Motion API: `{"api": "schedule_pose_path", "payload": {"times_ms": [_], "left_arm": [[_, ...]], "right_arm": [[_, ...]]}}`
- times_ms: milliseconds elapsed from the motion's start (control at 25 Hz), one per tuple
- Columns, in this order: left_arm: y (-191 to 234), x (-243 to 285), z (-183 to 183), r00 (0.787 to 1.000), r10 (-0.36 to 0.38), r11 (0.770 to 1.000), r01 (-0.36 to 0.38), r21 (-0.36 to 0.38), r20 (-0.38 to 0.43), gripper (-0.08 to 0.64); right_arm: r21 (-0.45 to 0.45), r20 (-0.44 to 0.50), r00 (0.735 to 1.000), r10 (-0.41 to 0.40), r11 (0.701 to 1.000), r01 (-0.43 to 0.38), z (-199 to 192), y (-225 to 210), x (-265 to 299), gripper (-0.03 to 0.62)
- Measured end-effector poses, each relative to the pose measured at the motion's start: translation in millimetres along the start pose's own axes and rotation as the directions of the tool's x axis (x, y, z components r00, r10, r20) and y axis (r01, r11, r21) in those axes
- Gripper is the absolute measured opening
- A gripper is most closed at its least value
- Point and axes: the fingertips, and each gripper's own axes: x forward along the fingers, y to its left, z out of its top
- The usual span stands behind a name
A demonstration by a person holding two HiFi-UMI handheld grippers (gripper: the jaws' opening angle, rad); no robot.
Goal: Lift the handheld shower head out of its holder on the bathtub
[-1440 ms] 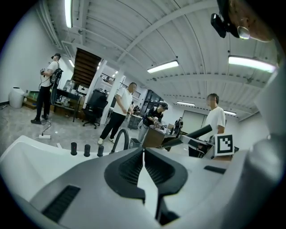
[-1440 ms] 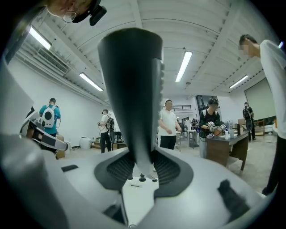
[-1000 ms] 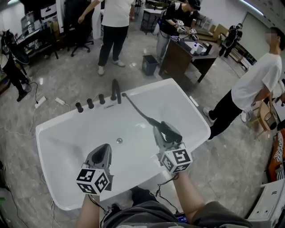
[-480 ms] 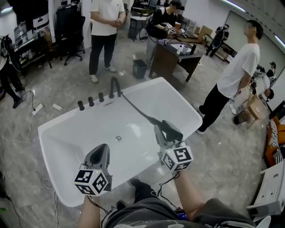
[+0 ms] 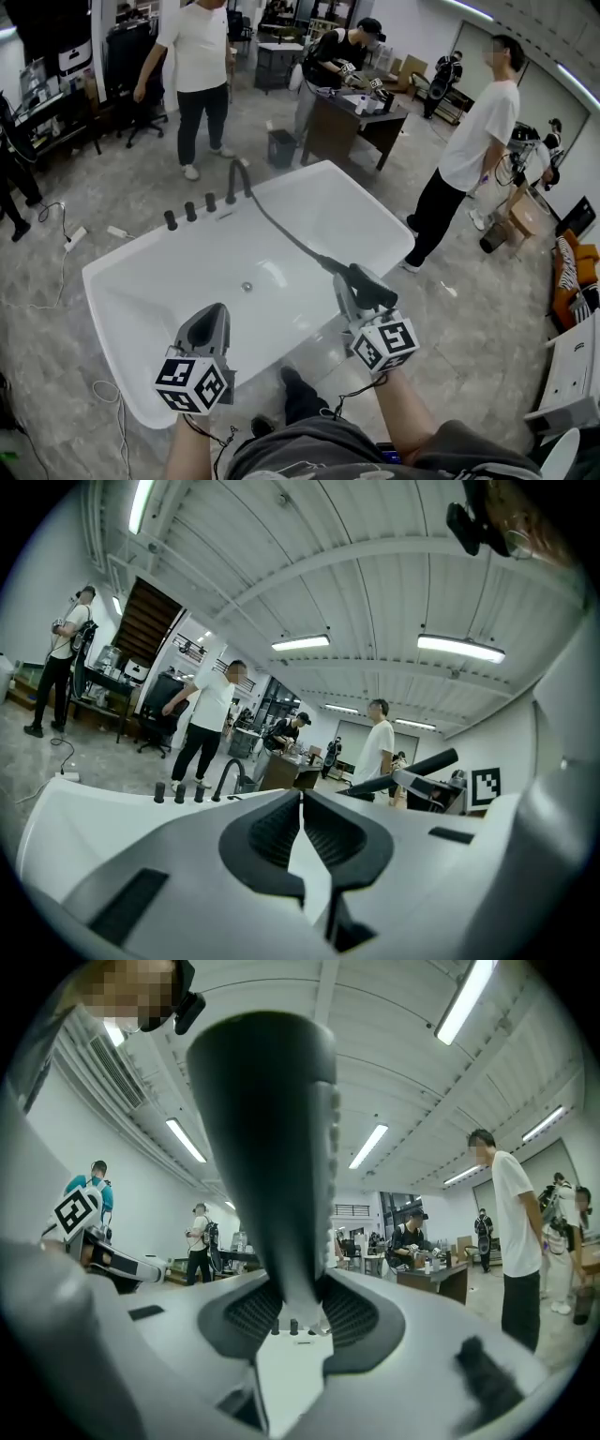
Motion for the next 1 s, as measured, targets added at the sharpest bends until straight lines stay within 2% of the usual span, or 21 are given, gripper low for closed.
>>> {"api": "schedule_pose_path", "payload": {"times_ms": [240,400,720,1000], "left_arm": [[-17.4,-9.0,-3.8,0.999,-0.035,0.999,0.035,-0.005,-0.008,0.021],[-35.5,-4.9,-12.7,0.998,-0.054,0.999,0.054,0.009,-0.021,0.021],[-48.8,10.1,-15.9,0.999,-0.026,1.0,0.026,0.003,-0.034,0.021],[-58.5,22.1,-20.1,0.999,-0.001,1.0,0.0,-0.012,-0.034,0.021]], "right_arm": [[0.015,0.021,0.999,-0.034,0.999,0.033,7.0,-1.8,-33.3,0.14],[0.034,0.052,0.998,-0.03,0.999,0.028,5.6,-9.6,-52.2,0.14],[0.057,-0.037,0.999,-0.013,0.998,0.015,-19.7,-25.2,-50.7,0.141],[0.067,-0.069,0.997,0.027,0.998,-0.023,-26.9,-31.5,-49.9,0.14]]}}
